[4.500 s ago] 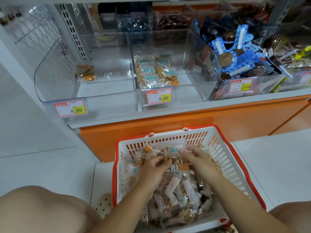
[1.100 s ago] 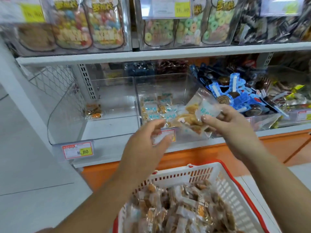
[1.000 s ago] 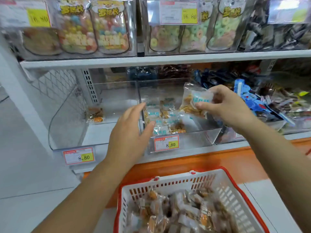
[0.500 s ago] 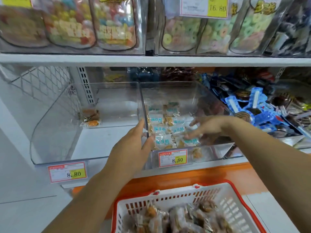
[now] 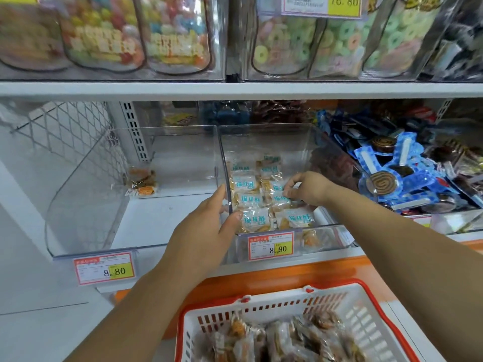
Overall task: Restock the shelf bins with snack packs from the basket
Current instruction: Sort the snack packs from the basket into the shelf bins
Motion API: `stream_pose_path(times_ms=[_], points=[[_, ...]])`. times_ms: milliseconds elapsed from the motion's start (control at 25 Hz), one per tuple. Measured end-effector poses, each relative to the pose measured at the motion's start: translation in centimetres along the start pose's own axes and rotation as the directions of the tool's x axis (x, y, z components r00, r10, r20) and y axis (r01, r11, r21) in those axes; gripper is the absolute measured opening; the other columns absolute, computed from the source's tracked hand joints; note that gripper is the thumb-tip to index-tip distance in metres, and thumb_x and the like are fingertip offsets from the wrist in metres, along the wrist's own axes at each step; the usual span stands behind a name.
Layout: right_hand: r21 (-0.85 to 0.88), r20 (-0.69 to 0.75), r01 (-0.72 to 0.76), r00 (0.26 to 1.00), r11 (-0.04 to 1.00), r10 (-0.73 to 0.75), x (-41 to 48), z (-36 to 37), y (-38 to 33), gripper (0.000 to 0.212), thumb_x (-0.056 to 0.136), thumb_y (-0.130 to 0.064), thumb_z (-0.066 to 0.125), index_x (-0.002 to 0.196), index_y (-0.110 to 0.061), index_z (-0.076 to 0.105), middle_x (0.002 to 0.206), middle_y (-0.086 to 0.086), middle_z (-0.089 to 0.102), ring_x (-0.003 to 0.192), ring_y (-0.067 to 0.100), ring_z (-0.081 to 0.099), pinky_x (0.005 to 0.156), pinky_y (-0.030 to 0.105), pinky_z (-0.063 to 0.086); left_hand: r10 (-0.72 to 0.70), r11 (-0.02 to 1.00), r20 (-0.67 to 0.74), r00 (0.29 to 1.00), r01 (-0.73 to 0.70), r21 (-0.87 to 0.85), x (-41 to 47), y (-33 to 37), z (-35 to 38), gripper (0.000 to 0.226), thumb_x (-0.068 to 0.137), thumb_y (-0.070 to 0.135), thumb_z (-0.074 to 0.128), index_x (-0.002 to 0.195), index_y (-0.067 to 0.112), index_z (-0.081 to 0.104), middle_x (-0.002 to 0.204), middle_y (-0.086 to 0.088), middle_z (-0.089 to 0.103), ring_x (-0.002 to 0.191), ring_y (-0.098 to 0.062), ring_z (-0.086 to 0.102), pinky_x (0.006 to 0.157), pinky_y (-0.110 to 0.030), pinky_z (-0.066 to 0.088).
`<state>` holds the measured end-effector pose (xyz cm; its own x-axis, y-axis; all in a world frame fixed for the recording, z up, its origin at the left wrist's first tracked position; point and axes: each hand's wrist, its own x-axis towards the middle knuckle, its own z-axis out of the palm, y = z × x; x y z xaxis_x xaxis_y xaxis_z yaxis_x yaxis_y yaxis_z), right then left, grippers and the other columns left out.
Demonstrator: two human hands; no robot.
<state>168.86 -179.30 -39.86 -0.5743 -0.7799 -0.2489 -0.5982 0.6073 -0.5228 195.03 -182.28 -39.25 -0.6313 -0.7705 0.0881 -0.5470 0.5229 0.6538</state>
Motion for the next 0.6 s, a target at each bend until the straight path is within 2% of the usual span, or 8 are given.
stream_pose_path(times_ms=[120, 200, 320, 400, 480, 520, 560, 600], points=[[0.007, 0.016, -0.068, 0.998, 0.998, 0.067, -2.0, -1.1, -0.5, 0.05, 0.092, -0.037, 0.064, 0.136, -0.018, 0.049, 0.133, 0.013, 0.056, 0.087, 0.025, 0.069, 0.071, 0.034, 0.057, 0.0, 1.0, 0.012, 1.0, 0.0, -0.015, 0.0, 0.1, 0.1, 0.059, 0.1, 0.044, 0.041, 0.153, 0.041, 0.015, 0.15, 0.014, 0.042, 0.126, -0.012, 0.053, 0.1, -0.038, 0.048], [-0.064, 0.07, -0.163, 0.983, 0.984, 0.168, -3.8, -2.3, -1.0, 0.07, 0.091, -0.04, 0.065, 0.147, -0.011, 0.034, 0.149, 0.014, 0.04, 0.087, 0.032, 0.071, 0.079, 0.039, 0.058, 0.008, 1.0, -0.005, 1.0, -0.008, 0.002, 0.0, 0.0, 0.2, 0.057, 0.1, 0.043, 0.04, 0.153, 0.04, 0.017, 0.149, 0.013, 0.044, 0.126, -0.012, 0.053, 0.1, -0.038, 0.049], [-0.303, 0.137, -0.123, 0.976, 0.945, 0.171, -6.0, -1.9, -1.5, 0.069, 0.085, -0.035, 0.072, 0.14, -0.003, 0.044, 0.132, 0.016, 0.057, 0.099, 0.031, 0.069, 0.091, 0.039, 0.055, 0.026, 0.999, -0.022, 0.999, -0.025, 0.034, 0.2, 0.1, 0.5, 0.054, 0.102, 0.04, 0.039, 0.153, 0.036, 0.02, 0.147, 0.009, 0.048, 0.128, -0.013, 0.051, 0.098, -0.036, 0.049], [-0.355, 0.103, -0.095, 0.985, 0.93, 0.14, -6.7, -1.1, -1.6, 0.066, 0.086, -0.033, 0.07, 0.14, -0.004, 0.045, 0.133, 0.016, 0.058, 0.115, 0.031, 0.061, 0.097, 0.037, 0.05, 0.007, 1.0, -0.019, 1.0, -0.007, 0.026, 0.1, 0.3, 0.5, 0.055, 0.102, 0.039, 0.04, 0.153, 0.034, 0.021, 0.148, 0.007, 0.047, 0.131, -0.014, 0.049, 0.099, -0.036, 0.047], [-0.223, -0.028, -0.064, 0.998, 0.973, 0.059, -7.7, -1.4, -1.1, 0.072, 0.086, -0.034, 0.07, 0.145, -0.007, 0.037, 0.139, 0.014, 0.052, 0.122, 0.031, 0.054, 0.1, 0.036, 0.045, 0.0, 1.0, -0.072, 0.997, 0.001, 0.019, -0.7, 0.5, 0.7, 0.059, 0.1, 0.04, 0.044, 0.154, 0.03, 0.022, 0.153, 0.003, 0.04, 0.138, -0.017, 0.04, 0.108, -0.037, 0.039], [-0.124, -0.177, 0.019, 0.983, 0.992, -0.041, -8.6, -1.8, -0.7, 0.07, 0.087, -0.033, 0.068, 0.145, -0.01, 0.036, 0.139, 0.011, 0.052, 0.122, 0.028, 0.053, 0.1, 0.033, 0.043, 0.028, 0.999, -0.153, 0.988, -0.023, 0.038, -1.4, 0.7, 0.7, 0.06, 0.1, 0.038, 0.047, 0.154, 0.027, 0.023, 0.155, 0.001, 0.036, 0.141, -0.018, 0.035, 0.112, -0.037, 0.033], [-0.018, -0.374, 0.143, 0.917, 0.99, -0.139, -10.0, -1.8, 0.0, 0.061, 0.089, -0.029, 0.066, 0.143, -0.013, 0.04, 0.135, 0.008, 0.055, 0.118, 0.023, 0.054, 0.098, 0.028, 0.042, 0.097, 0.995, -0.274, 0.957, -0.082, 0.065, -2.3, 0.8, 0.7, 0.058, 0.099, 0.035, 0.049, 0.152, 0.023, 0.028, 0.153, 0.0, 0.038, 0.141, -0.019, 0.034, 0.113, -0.035, 0.029], [0.081, -0.563, 0.284, 0.804, 0.955, -0.191, -11.7, -1.5, 1.0, 0.048, 0.091, -0.022, 0.061, 0.136, -0.014, 0.047, 0.127, 0.004, 0.059, 0.11, 0.018, 0.057, 0.094, 0.022, 0.042, 0.195, 0.981, -0.387, 0.901, -0.171, 0.096, -3.2, 1.0, 0.9, 0.052, 0.099, 0.03, 0.05, 0.148, 0.02, 0.036, 0.148, -0.001, 0.044, 0.137, -0.019, 0.037, 0.111, -0.034, 0.03]])
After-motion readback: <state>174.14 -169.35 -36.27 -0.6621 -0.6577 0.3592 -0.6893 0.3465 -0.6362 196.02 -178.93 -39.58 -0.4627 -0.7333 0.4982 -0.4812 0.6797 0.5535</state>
